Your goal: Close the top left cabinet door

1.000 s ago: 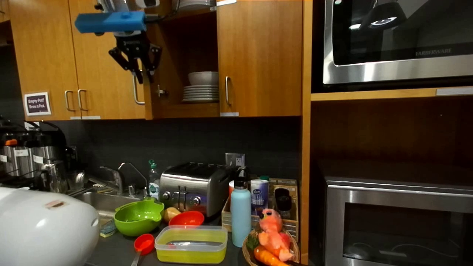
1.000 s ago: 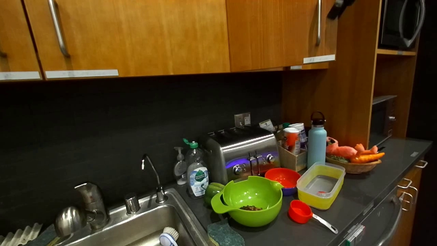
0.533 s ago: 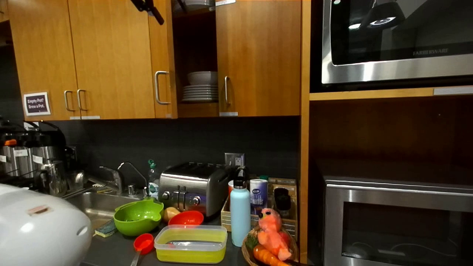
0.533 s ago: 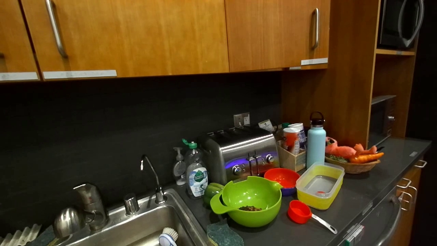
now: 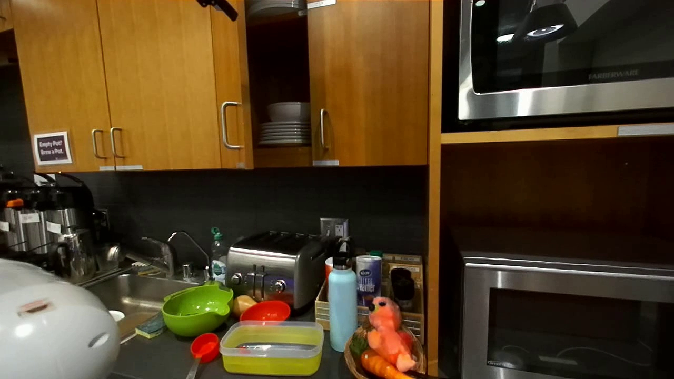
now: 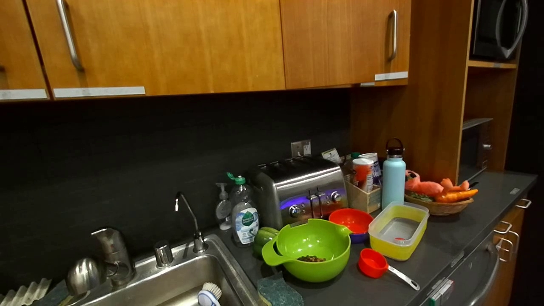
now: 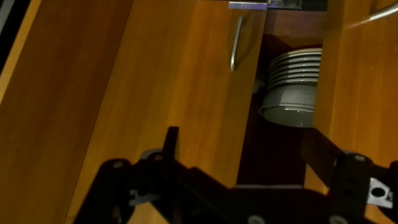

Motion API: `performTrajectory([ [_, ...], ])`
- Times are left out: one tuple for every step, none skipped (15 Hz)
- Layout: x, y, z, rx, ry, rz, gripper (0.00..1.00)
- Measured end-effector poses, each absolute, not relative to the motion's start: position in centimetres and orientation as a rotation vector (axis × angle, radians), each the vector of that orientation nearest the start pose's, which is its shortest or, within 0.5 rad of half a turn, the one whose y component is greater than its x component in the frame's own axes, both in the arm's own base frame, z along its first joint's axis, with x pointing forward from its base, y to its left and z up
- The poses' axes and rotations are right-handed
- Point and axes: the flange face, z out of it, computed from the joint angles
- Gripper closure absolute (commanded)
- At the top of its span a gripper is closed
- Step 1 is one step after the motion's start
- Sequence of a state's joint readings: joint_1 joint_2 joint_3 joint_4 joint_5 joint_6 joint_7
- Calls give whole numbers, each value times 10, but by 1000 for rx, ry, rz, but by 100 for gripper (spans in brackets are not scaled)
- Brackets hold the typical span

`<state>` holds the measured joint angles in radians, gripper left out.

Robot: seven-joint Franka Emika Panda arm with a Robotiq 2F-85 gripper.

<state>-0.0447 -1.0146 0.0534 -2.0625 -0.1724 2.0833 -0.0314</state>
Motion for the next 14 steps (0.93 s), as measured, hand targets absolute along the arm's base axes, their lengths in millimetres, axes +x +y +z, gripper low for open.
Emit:
performTrajectory([
  [205,23,852,-2935,-35,-1652,27],
  [205,35,849,-2933,-17,-1633,32],
  [205,45,846,-2931,-3,-1609,39],
  [205,55,843,-2929,7,-1584,48],
  [205,63,841,-2924,15,-1564,56],
  [204,70,839,-2920,23,-1547,65],
  [204,75,837,-2916,31,-1532,72],
  [203,79,836,-2912,40,-1519,79],
  [203,82,836,-2905,50,-1504,87],
  [202,84,835,-2896,62,-1485,94],
  [202,85,835,-2882,76,-1456,100],
  [201,87,834,-2860,90,-1419,100],
  [200,90,833,-2838,101,-1377,100],
  [199,93,832,-2817,110,-1336,100],
])
